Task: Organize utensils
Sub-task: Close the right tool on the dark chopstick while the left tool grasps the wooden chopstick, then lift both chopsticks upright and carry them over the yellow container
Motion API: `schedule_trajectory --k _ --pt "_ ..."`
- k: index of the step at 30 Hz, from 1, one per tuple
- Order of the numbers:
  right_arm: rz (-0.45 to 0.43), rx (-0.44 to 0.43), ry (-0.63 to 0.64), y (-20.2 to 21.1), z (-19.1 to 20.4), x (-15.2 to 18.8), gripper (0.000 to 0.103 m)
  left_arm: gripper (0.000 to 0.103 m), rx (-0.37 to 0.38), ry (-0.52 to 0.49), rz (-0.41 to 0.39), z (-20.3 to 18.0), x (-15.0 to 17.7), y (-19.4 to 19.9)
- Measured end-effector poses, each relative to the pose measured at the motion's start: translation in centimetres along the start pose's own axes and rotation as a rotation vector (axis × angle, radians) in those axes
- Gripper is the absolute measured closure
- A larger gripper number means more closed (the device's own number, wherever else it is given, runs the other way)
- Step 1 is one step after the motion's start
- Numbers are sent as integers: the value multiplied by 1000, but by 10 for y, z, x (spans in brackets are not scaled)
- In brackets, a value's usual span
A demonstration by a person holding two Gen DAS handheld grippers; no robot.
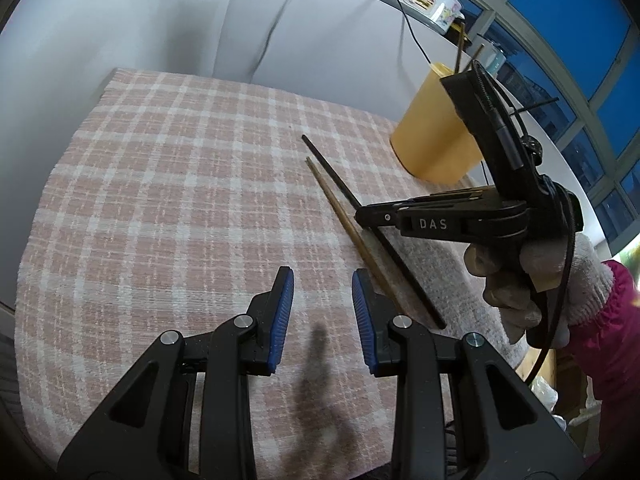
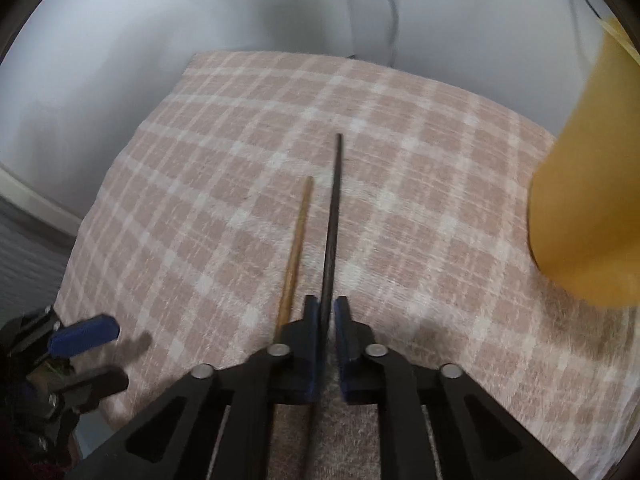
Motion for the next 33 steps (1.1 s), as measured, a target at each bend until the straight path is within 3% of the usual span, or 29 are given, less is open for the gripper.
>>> schedule_trajectory --k 5,9,14,16,18,21,23,27,33 --pt "-10 -57 -189 12 -28 21 100 73 36 5 48 -7 -5 -17" --pt "-15 -68 -266 23 -45 36 100 73 51 4 101 -15 -11 -40" --pt "-8 -65 -254 33 -56 45 97 73 22 2 189 -27 -19 -75" --pt "-4 -67 -232 36 -58 46 93 73 7 -9 217 -30 -22 -85" --pt "-14 -57 -225 37 -59 45 82 73 -18 -21 241 -31 -25 -96" --pt "-26 -44 -210 40 -62 42 82 76 -47 -53 252 -33 -32 -105" --pt "-27 -38 -198 40 -61 40 82 88 -73 -87 255 -33 -35 -111" --pt "-23 -34 -185 34 -57 32 82 90 -84 -157 259 -37 -38 -115" --pt "-13 1 -152 19 -45 21 88 97 -61 -115 252 -32 -40 -115"
Point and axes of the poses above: each gripper's, at about its wrist camera, not at the fingertips, and y roughly against the way its jaws point, z to its left, x to its underside, the point moved 2 cm from there along -y, roughly the way its jaws point, and after that the axes turned 6 degrees about -z, right-handed, at the moved point
